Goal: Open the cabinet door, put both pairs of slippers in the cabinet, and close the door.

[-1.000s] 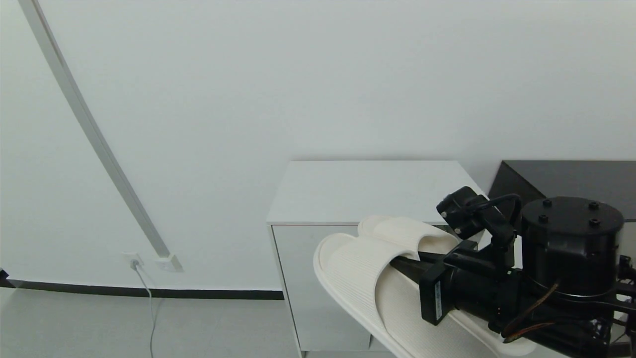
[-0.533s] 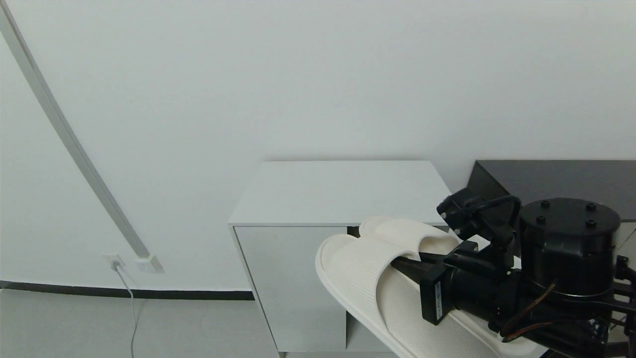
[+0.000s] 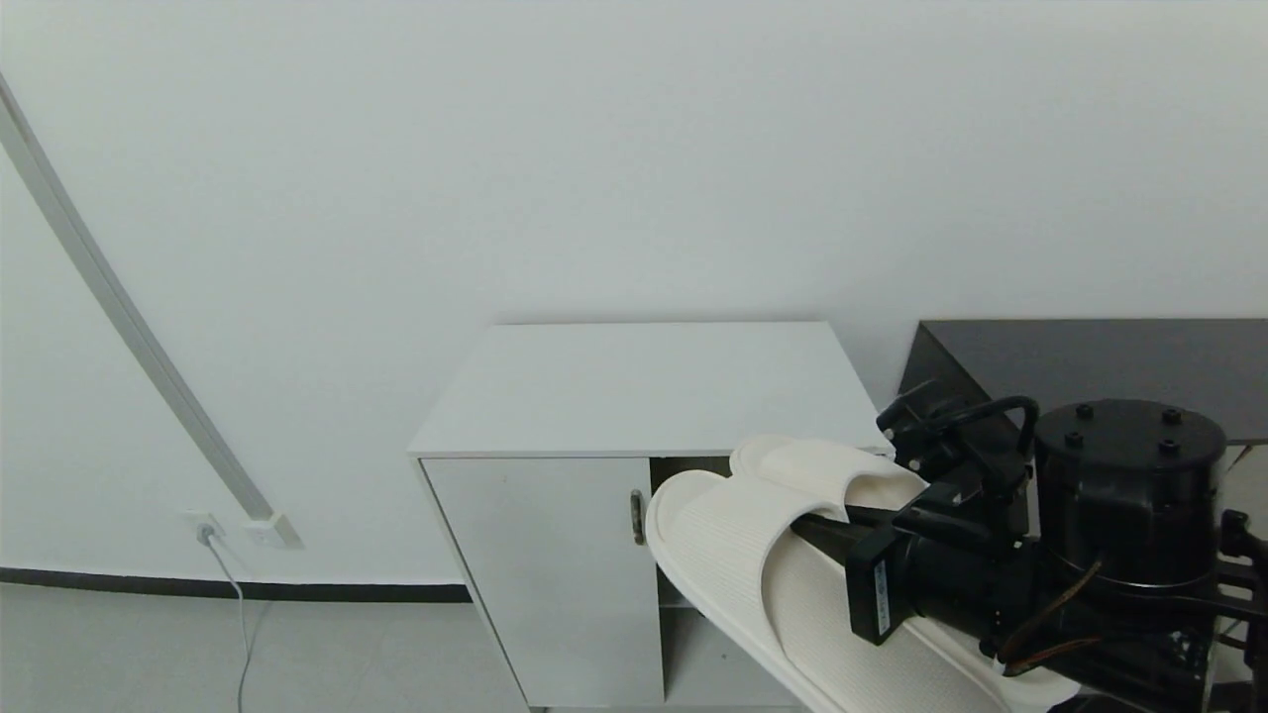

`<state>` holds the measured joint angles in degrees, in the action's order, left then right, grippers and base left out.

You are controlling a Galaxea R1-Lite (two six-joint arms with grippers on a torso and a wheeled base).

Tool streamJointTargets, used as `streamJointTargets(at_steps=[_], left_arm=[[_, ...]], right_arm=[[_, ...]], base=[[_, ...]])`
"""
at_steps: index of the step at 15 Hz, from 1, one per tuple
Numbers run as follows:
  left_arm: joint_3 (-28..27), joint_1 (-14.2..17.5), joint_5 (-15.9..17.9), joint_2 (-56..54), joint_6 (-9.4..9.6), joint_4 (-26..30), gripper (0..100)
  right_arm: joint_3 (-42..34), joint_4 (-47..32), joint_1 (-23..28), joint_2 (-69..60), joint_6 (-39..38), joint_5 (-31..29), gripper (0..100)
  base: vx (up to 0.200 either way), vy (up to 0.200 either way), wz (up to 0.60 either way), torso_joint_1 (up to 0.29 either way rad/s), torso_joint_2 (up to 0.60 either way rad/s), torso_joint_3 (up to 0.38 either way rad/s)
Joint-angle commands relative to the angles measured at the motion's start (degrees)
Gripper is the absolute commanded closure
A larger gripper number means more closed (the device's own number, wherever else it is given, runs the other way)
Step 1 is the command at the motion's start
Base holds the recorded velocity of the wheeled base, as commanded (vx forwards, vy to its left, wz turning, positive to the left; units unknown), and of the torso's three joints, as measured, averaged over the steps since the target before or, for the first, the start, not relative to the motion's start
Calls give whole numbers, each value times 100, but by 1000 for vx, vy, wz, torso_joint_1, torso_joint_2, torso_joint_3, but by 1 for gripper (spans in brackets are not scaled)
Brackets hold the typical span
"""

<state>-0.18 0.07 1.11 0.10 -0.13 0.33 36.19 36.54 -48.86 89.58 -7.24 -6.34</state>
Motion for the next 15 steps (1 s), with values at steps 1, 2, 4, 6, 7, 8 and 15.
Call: streamJointTargets(at_steps=[1, 2, 4, 6, 7, 8, 15], left_arm=[[1, 1, -5, -1, -4, 2, 100], [1, 1, -5, -1, -4, 2, 100], [1, 1, 3, -1, -4, 2, 100], [1, 1, 3, -1, -4, 2, 100], [1, 1, -5, -1, -4, 2, 100], [1, 1, -5, -1, -4, 2, 100], [1, 1, 3, -1, -4, 2, 100]], right_arm=[[-7, 12, -18, 25, -5, 19, 100], [-7, 12, -10, 25, -5, 19, 100], [-7, 12, -18, 16, 3, 19, 100], [-7, 12, -18, 16, 3, 19, 100], [-16, 12, -18, 16, 47, 27, 100], [-33, 12, -18, 16, 100, 36, 100], [-183, 214, -36, 34, 118, 54, 100]], base=[[0, 0, -600, 17, 7, -2], [0, 0, 0, 0, 0, 0], [0, 0, 0, 0, 0, 0], [0, 0, 0, 0, 0, 0], [0, 0, 0, 0, 0, 0], [0, 0, 0, 0, 0, 0], [0, 0, 0, -101, 234, 127]])
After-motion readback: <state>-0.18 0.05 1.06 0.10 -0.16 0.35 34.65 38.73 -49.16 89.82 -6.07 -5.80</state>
